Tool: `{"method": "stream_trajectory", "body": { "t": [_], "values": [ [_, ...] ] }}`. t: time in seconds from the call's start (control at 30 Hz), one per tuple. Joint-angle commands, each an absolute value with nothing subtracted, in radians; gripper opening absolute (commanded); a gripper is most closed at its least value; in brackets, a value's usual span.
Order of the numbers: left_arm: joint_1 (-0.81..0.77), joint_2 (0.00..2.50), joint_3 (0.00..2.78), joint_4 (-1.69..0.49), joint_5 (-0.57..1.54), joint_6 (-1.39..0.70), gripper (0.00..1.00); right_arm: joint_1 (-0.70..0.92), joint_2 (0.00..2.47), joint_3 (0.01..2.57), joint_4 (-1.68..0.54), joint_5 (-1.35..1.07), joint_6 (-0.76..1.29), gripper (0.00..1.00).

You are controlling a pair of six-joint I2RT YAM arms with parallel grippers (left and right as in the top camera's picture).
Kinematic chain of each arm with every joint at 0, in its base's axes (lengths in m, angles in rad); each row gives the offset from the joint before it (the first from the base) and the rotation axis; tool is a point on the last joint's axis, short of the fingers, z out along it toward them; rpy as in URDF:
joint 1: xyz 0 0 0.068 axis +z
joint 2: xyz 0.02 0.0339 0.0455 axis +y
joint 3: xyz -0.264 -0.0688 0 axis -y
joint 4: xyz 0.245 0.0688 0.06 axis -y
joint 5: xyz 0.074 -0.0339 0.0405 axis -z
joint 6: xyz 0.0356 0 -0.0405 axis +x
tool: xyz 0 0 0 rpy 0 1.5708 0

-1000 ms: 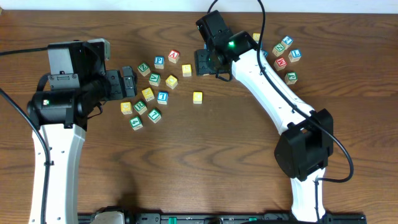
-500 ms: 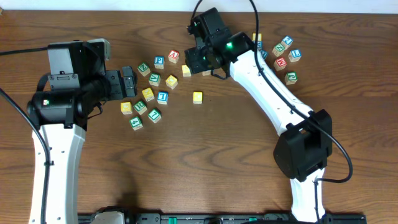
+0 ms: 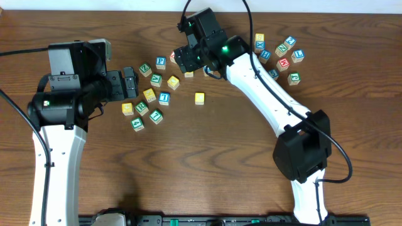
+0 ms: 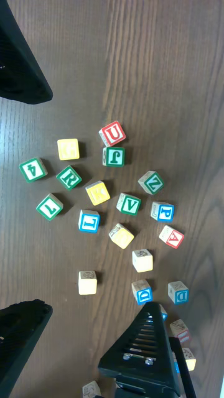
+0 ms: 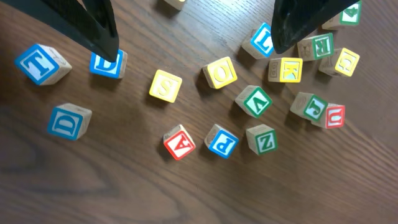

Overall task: Spell out CORL
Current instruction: 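Move the right arm back to the upper-right corner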

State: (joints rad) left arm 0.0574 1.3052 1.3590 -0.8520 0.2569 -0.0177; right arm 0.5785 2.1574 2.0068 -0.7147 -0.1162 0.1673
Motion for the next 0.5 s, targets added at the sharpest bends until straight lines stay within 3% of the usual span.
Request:
{"method": "stream_trajectory", "body": {
  "t": [0.0, 0.47],
  "values": [
    [0.06, 1.308, 1.384, -0.852, 0.262, -0.001, 0.99, 0.531, 2.17, 2.017, -0.743, -0.16, 0.209, 0.74],
    [0.06, 1.308, 1.384, -0.902, 0.304, -0.086, 0.99, 0.245, 1.953, 2.018, -1.072, -0.175, 0.157, 0.78]
  ]
}}
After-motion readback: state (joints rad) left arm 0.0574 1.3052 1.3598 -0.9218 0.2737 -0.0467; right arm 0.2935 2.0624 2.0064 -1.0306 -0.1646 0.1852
